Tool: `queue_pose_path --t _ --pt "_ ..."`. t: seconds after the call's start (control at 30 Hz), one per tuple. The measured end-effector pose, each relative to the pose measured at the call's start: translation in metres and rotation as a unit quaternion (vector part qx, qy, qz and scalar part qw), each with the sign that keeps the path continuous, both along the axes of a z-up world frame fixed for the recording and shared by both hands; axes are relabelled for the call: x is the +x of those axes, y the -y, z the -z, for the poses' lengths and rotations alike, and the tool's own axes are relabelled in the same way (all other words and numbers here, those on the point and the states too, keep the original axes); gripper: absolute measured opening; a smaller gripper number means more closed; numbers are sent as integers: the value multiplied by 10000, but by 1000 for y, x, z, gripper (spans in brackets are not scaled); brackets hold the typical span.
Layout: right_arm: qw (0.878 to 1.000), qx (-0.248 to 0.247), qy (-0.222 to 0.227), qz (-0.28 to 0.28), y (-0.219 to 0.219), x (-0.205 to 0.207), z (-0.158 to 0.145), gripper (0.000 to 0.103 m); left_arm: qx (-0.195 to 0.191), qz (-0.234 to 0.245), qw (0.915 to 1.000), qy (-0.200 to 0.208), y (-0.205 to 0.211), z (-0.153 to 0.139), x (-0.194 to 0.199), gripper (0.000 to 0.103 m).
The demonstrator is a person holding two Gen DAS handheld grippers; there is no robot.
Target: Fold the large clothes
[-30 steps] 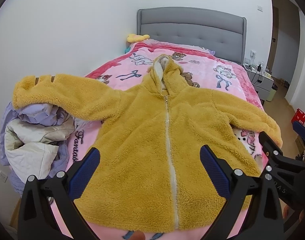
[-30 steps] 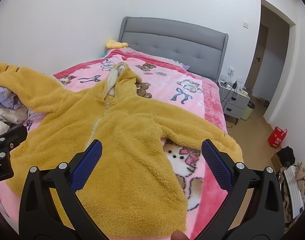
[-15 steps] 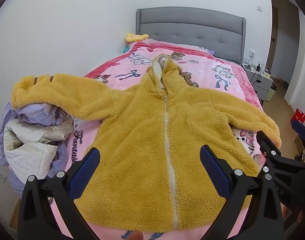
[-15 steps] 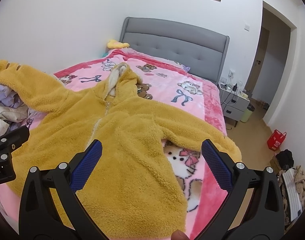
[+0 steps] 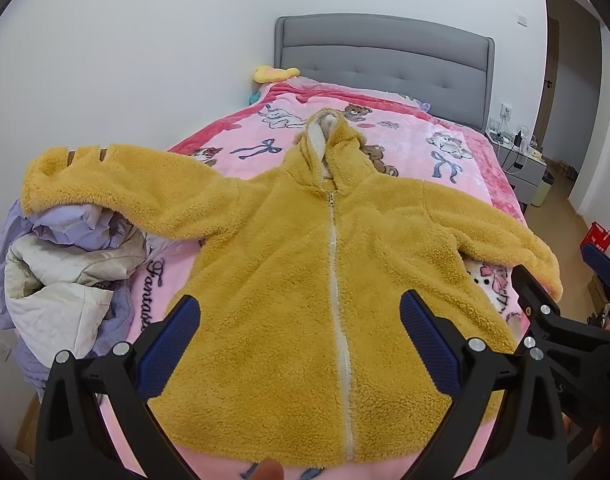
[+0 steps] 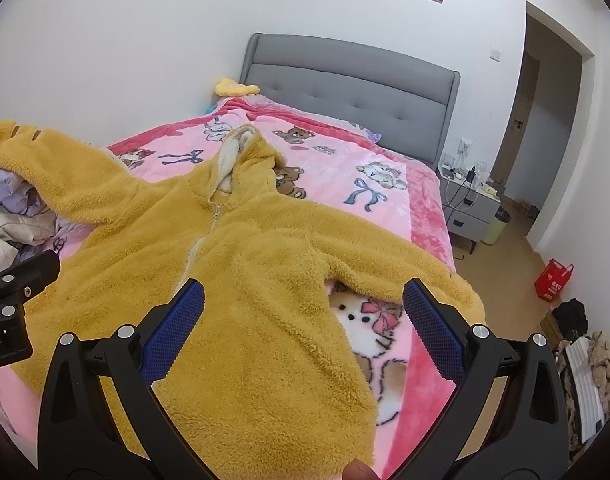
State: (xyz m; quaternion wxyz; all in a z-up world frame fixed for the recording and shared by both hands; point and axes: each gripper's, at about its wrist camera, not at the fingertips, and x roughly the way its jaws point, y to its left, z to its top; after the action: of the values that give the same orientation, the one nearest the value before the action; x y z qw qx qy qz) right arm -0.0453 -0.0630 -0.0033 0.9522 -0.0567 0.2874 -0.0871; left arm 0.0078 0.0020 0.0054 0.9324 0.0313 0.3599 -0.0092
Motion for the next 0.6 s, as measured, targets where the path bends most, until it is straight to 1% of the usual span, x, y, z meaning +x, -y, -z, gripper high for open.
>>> queue_pose_path --t 0.13,0.2,0.3,0.4,0.53,0.6 --pt "10000 44 -20 22 -1 6 0 95 -19 -11 10000 73 0 -1 3 98" --pt "10000 45 -51 47 0 9 1 95 48 -57 9999 144 0 -2 5 98" --pt "9997 88 -216 -46 -1 18 2 95 153 -115 9996 185 0 -2 11 98" --pt "9994 114 -295 -131 -3 25 4 95 145 -223 9994 199 -3 -1 18 98" --pt "9998 69 -191 -92 -4 34 1 95 -35 -276 9992 281 -7 -1 29 98" --pt "10000 7 -68 -57 -3 38 0 95 -26 -213 9991 368 -5 -1 35 98"
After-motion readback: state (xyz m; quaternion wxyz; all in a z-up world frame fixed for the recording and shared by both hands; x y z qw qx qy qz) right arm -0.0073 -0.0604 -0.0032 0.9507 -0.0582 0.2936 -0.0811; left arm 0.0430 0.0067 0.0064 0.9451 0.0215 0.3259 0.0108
